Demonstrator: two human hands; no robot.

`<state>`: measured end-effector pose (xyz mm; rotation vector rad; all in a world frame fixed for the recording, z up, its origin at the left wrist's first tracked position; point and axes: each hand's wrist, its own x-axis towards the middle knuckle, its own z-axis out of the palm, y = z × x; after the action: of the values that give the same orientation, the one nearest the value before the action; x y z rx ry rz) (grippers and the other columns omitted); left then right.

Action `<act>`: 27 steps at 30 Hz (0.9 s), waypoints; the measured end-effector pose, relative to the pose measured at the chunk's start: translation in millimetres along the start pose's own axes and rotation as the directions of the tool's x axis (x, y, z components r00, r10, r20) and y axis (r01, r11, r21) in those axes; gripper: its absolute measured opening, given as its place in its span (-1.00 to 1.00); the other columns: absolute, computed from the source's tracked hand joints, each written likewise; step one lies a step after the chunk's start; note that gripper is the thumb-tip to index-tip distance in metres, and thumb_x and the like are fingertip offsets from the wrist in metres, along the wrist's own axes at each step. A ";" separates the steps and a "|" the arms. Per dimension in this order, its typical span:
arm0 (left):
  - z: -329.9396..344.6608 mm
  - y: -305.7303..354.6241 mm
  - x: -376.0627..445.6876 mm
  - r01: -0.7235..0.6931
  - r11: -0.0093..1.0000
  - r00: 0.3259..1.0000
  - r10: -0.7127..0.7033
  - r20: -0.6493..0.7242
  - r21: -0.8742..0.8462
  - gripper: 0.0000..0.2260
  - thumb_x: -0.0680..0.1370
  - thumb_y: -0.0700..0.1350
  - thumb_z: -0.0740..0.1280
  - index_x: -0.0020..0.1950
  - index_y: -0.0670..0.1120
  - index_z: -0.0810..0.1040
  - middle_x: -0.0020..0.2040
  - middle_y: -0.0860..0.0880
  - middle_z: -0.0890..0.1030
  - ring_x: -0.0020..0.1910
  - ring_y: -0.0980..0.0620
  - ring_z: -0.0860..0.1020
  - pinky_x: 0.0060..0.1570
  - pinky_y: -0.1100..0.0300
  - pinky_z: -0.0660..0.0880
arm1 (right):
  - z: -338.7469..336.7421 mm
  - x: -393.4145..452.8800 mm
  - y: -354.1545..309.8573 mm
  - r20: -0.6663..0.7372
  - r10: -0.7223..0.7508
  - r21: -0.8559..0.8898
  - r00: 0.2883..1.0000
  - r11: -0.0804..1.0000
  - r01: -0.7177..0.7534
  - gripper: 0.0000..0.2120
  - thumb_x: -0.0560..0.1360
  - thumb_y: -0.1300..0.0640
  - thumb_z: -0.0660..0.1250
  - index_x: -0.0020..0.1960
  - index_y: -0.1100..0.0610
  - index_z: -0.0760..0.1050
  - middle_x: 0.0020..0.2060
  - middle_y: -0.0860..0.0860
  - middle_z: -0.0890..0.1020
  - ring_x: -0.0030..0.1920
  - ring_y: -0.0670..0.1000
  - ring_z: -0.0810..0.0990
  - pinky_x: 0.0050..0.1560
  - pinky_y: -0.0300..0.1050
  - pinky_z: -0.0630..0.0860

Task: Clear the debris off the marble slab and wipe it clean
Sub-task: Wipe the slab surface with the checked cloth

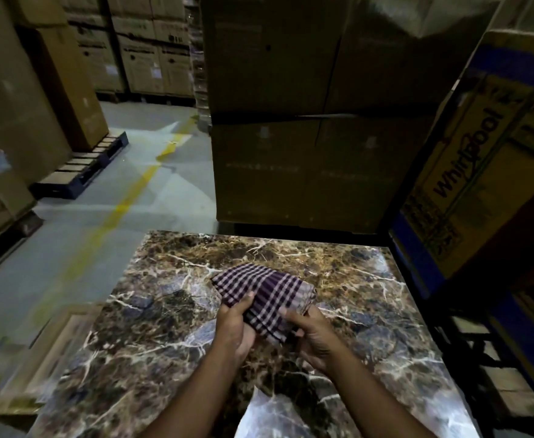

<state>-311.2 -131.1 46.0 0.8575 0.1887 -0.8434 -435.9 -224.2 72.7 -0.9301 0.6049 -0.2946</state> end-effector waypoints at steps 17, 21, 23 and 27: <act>5.8 87.9 -3.9 -0.256 0.741 0.939 0.038 0.342 0.621 -0.75 0.61 -0.24 0.33 0.29 -0.12 0.55 0.14 -0.16 0.69 0.09 -0.16 0.68 0.00 -0.02 0.63 | -19.1 24.1 -118.0 0.198 0.054 -0.637 0.979 0.766 0.086 -0.85 0.67 0.14 0.26 0.15 0.21 0.51 -0.17 0.06 0.66 -0.25 -0.06 0.66 -0.21 -0.12 0.60; 12.2 97.6 -1.6 -0.358 0.714 0.906 0.111 0.408 0.601 -0.68 0.58 -0.36 0.34 0.32 -0.15 0.53 0.17 -0.10 0.69 0.19 -0.10 0.64 0.03 0.12 0.62 | -32.5 27.8 -132.5 0.291 0.112 -0.670 0.950 0.732 0.119 -0.77 0.60 0.24 0.38 0.23 0.12 0.48 -0.10 0.01 0.66 -0.17 -0.06 0.64 -0.19 -0.16 0.55; 11.1 103.5 0.6 -0.387 0.721 0.895 0.143 0.423 0.575 -0.61 0.55 -0.40 0.35 0.36 -0.14 0.52 0.22 -0.10 0.66 0.23 -0.07 0.62 0.09 0.12 0.60 | -36.2 31.7 -134.9 0.295 0.081 -0.628 0.952 0.768 0.129 -0.64 0.58 0.31 0.39 0.34 0.10 0.49 0.13 0.12 0.67 0.08 0.11 0.66 0.10 0.02 0.61; 14.0 107.9 -3.7 -0.407 0.777 0.881 0.195 0.431 0.480 -0.62 0.46 -0.37 0.45 0.26 -0.18 0.60 0.19 -0.19 0.67 0.20 -0.18 0.63 0.08 0.06 0.61 | -42.2 37.1 -129.6 0.265 -0.025 -0.540 0.964 0.825 0.170 -0.64 0.57 0.36 0.36 0.33 0.13 0.54 0.25 0.21 0.63 0.31 0.31 0.56 0.36 0.38 0.43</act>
<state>-238.3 -100.1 120.7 1.2235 -0.5472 -0.7329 -429.5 -344.4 146.6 -1.5478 0.4123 -0.0823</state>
